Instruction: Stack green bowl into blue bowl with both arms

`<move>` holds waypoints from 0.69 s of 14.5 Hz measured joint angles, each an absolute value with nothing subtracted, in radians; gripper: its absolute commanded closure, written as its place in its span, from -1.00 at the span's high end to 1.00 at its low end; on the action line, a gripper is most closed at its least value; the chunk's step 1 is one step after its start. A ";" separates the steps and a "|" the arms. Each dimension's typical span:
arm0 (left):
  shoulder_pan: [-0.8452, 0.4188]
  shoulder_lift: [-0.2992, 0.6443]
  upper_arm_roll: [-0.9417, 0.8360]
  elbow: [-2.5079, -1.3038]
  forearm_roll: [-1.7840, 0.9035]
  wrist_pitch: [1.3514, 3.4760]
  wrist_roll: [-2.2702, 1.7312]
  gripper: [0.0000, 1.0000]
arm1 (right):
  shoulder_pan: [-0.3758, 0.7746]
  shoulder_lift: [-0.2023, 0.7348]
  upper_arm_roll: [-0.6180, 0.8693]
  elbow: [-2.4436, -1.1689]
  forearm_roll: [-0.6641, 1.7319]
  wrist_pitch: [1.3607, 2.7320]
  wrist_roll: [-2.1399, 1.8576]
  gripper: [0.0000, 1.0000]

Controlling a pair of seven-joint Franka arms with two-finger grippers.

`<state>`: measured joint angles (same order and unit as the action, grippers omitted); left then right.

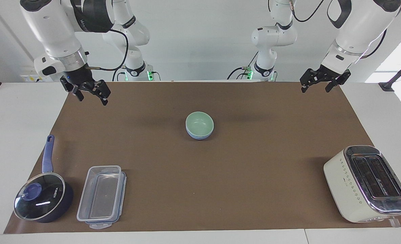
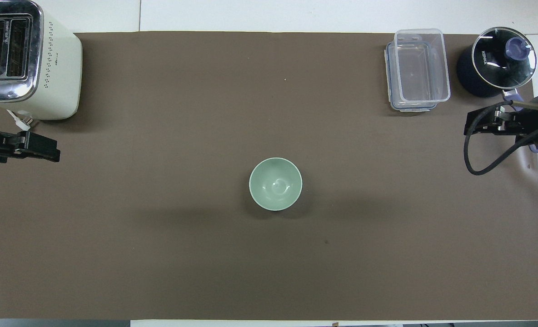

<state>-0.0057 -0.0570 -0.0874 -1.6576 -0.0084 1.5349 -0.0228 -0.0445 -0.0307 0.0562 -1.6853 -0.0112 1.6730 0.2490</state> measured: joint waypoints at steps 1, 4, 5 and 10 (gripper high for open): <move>-0.006 -0.057 -0.087 -1.658 -0.008 1.535 -0.023 1.00 | -0.043 -0.024 0.061 -1.672 -0.013 1.654 0.249 1.00; -0.006 -0.057 -0.087 -1.658 -0.008 1.535 -0.023 1.00 | -0.042 -0.025 0.067 -1.671 -0.014 1.635 0.237 1.00; -0.006 -0.057 -0.087 -1.658 -0.008 1.535 -0.023 1.00 | -0.043 -0.027 0.067 -1.675 -0.014 1.630 0.217 1.00; -0.005 -0.057 -0.087 -1.658 -0.008 1.535 -0.023 1.00 | -0.050 -0.048 0.052 -1.696 -0.014 1.622 0.153 1.00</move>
<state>-0.0055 -0.0570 -0.0874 -1.6576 -0.0084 1.5349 -0.0228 -0.0498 -0.0484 0.0518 -1.6964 -0.0143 1.6216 0.1533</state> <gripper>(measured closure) 0.000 0.000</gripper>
